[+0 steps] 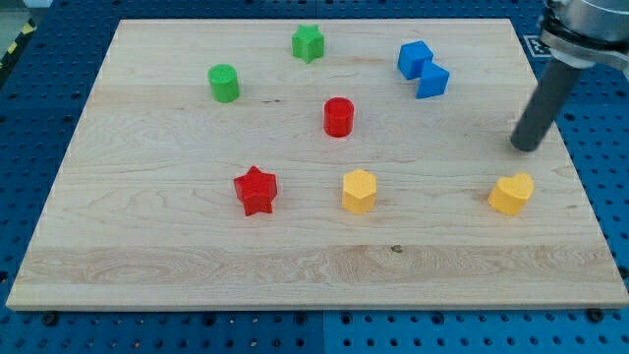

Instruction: Move the yellow heart right to the yellow hexagon

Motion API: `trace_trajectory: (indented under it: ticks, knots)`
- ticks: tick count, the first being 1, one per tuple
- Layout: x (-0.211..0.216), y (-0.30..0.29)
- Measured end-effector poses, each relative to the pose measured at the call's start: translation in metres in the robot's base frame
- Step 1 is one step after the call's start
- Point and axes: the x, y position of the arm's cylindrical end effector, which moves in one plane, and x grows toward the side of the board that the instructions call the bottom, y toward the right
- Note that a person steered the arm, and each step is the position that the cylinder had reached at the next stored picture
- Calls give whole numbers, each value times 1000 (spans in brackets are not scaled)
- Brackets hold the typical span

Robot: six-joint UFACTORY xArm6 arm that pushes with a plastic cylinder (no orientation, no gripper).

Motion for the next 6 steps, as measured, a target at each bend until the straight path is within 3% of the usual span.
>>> trace_trajectory:
  ticks: [1,4,6]
  knots:
    - [40,5]
    - [61,4]
    - [66,-31]
